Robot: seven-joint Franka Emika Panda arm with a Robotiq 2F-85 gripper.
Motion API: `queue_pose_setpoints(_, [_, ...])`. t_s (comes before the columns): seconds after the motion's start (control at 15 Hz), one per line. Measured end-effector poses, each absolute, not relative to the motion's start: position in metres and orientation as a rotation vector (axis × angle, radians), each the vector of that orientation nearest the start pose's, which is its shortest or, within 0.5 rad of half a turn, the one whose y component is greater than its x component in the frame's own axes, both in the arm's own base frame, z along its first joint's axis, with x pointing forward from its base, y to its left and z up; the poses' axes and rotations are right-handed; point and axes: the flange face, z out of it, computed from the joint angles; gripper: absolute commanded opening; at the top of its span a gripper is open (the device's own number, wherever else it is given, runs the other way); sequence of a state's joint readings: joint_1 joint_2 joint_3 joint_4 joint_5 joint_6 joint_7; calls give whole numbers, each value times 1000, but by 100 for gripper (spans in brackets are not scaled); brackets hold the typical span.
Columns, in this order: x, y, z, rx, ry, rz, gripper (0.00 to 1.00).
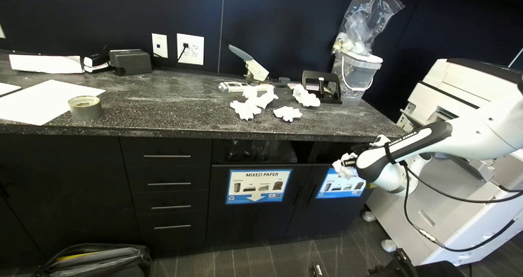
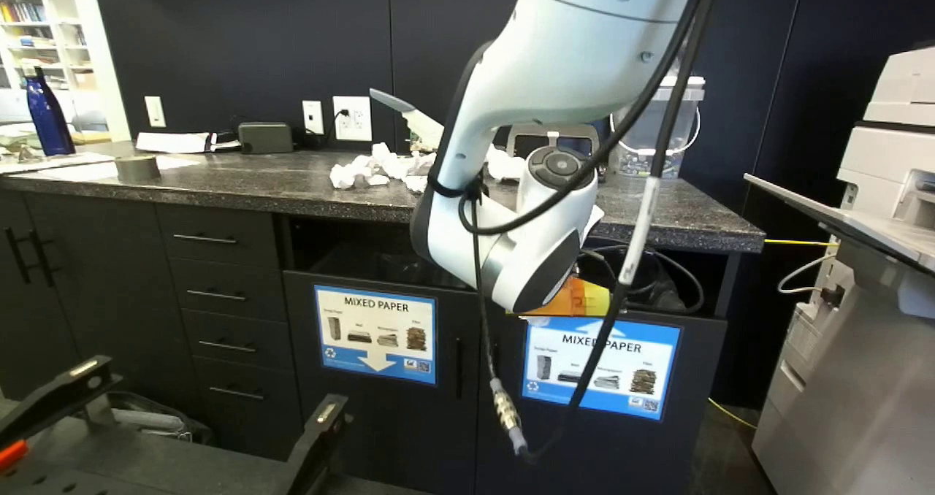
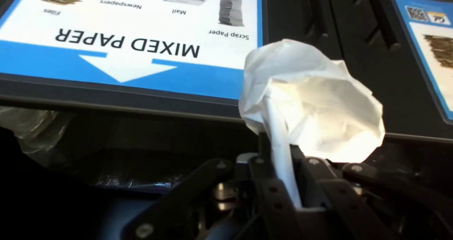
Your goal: Put the tissues inside the rubbish bin.
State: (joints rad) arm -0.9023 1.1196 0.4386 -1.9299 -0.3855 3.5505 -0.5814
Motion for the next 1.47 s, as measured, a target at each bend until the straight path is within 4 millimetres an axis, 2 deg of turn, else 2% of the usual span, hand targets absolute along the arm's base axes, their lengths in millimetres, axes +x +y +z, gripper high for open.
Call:
queue_pose_setpoints(0.2, [563,-240,17,-2863,-67,-1233,12])
queue_pose_setpoints(0.53, [602,-248,11,-2770,230,-1373,12])
queue_pose_setpoints(0.73, [617,-251,-1,-2711,396,-1420,11])
queue_pose_setpoints(0.93, [623,-253,-15,-2623,563,-1468,12])
queue_pose_setpoints(1.13, [625,-244,-11,-2513,703,-1523,12])
queue_pose_setpoints(1.47, [630,-226,-11,-2427,786,-1543,11])
